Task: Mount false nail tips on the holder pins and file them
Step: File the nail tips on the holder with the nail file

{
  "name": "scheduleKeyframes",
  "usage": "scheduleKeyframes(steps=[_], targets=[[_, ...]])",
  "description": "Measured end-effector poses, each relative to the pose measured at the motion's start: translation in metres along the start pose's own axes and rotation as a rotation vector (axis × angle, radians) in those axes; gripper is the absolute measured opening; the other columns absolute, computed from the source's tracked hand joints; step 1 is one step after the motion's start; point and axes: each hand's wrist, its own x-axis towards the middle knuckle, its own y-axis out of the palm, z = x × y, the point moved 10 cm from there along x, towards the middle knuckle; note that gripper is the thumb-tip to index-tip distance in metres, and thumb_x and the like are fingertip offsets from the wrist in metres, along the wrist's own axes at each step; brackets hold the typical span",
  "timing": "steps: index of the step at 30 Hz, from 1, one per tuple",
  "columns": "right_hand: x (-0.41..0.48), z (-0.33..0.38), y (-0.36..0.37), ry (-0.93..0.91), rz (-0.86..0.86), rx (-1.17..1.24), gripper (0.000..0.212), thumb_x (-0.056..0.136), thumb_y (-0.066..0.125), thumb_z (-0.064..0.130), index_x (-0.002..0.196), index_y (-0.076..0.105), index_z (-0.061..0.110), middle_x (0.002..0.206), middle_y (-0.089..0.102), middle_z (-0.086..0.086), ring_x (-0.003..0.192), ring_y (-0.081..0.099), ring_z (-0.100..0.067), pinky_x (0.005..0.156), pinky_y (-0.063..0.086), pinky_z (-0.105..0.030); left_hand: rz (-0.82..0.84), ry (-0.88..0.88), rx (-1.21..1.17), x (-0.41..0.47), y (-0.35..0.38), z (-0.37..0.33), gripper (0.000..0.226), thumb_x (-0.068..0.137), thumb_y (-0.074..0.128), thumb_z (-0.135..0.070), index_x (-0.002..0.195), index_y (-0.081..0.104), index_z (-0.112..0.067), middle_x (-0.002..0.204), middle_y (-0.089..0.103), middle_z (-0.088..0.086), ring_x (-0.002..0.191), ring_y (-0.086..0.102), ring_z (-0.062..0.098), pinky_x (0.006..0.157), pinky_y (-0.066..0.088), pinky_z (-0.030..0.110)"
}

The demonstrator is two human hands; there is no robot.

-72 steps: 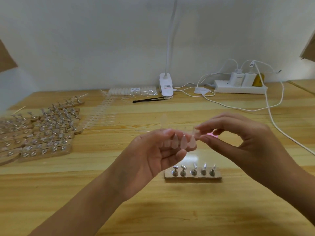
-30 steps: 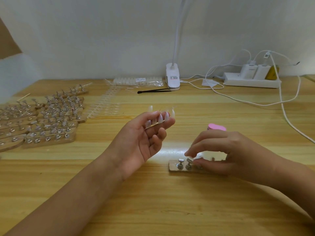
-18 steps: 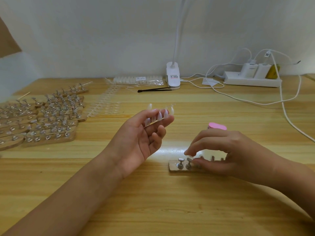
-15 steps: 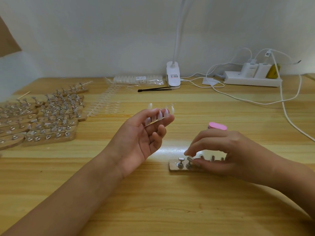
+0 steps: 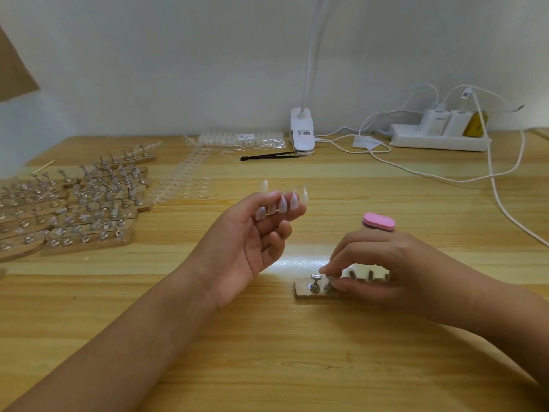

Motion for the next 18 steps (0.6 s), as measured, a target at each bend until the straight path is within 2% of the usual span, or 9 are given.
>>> scheduleKeyframes(steps=[5,8,11,15,18], targets=[[-0.006,-0.017,-0.007,0.130,-0.046,0.170,0.034,0.083,0.062,0.049,0.112,0.071,0.034,0.104,0.068,0.022,0.102,0.064,-0.005,0.085,0.049,-0.018,0.037,0.091,0.114,0.000,0.005,-0.006,0.024,0.082,0.060,-0.027,0.088,0.081,-0.017,0.090,0.074,0.001,0.063,0.059,0.004,0.055,0.051,0.014],[-0.008,-0.022,-0.034,0.173,-0.253,0.315,0.029,0.081,0.061,0.046,0.105,0.073,0.034,0.098,0.072,0.019,0.096,0.068,-0.005,0.079,0.053,-0.018,0.075,0.197,0.334,-0.003,0.013,-0.012,0.031,0.092,0.050,-0.023,0.092,0.080,-0.018,0.093,0.075,0.000,0.070,0.059,0.005,0.061,0.050,0.015],[-0.015,-0.024,-0.057,0.195,-0.482,0.429,0.027,0.080,0.061,0.044,0.101,0.072,0.033,0.101,0.073,0.013,0.098,0.069,-0.008,0.086,0.055,-0.028,0.142,0.328,0.603,-0.015,0.030,-0.014,0.035,0.093,0.043,-0.025,0.099,0.077,-0.018,0.095,0.075,0.001,0.076,0.060,0.007,0.065,0.049,0.017],[-0.015,-0.004,-0.061,0.133,-0.556,0.326,0.020,0.086,0.064,0.044,0.105,0.068,0.038,0.109,0.067,0.015,0.106,0.064,-0.009,0.089,0.053,-0.023,0.189,0.410,0.867,-0.029,0.049,-0.004,0.031,0.095,0.047,-0.029,0.106,0.075,-0.023,0.094,0.075,-0.010,0.080,0.064,0.003,0.066,0.047,0.014],[-0.013,0.010,-0.058,0.057,-0.572,0.231,0.020,0.082,0.064,0.042,0.100,0.069,0.033,0.108,0.064,0.013,0.109,0.062,-0.015,0.088,0.051,-0.028,0.192,0.448,0.943,-0.036,0.057,0.000,0.029,0.094,0.049,-0.031,0.101,0.076,-0.023,0.094,0.075,-0.015,0.081,0.066,0.002,0.067,0.045,0.010]])
